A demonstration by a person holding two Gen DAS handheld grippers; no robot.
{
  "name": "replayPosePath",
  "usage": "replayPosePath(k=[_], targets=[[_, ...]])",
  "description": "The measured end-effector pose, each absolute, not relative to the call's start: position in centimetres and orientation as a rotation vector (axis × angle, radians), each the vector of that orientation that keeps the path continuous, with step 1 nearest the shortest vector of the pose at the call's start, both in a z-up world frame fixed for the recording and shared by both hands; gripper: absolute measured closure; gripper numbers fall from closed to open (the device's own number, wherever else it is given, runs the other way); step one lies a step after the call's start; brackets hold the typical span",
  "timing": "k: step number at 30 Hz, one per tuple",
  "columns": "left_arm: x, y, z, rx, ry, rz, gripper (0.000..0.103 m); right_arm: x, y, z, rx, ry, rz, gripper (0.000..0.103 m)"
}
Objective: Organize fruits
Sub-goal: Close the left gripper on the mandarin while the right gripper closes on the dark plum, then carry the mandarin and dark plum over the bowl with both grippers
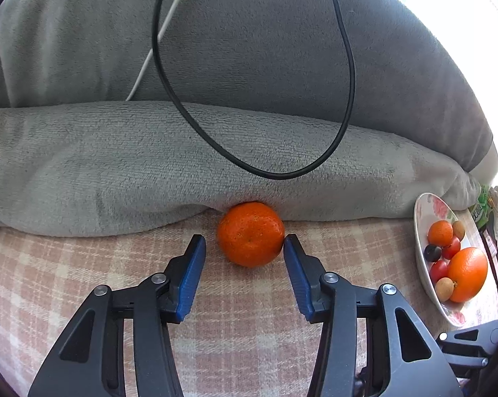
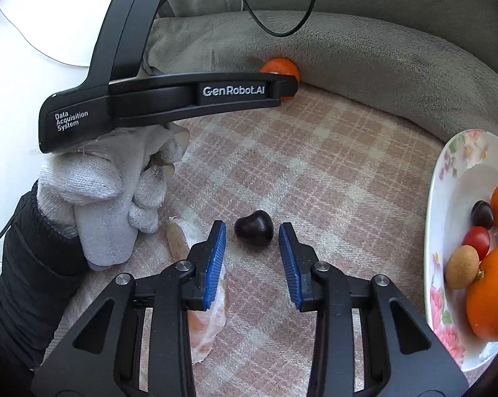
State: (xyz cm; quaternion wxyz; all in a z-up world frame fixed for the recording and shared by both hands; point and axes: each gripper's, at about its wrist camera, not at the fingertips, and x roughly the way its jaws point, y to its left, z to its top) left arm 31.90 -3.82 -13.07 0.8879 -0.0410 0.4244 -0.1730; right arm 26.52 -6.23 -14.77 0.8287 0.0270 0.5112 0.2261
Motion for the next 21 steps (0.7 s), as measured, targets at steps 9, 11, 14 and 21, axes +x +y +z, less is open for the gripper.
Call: replayPosePath(k=[9, 11, 14, 21], targets=[[32.7, -5.2, -13.8, -0.083, 0.894, -0.366, 0.064, 26.5, -5.3, -14.7, 0.035, 1.091, 0.477, 0.075], [32.9, -5.2, -13.9, -0.089, 0.895, -0.369, 0.064, 26.3, -5.4, -14.6, 0.028, 1.088, 0.476, 0.077], [32.9, -5.0, -13.9, -0.101, 0.896, -0.37, 0.065, 26.3, -5.3, -14.5, 0.012, 1.085, 0.474, 0.077], [31.5, -3.2, -13.8, -0.09, 0.881, -0.365, 0.065, 25.5, -5.2, -13.5, 0.022, 1.064, 0.473, 0.078]])
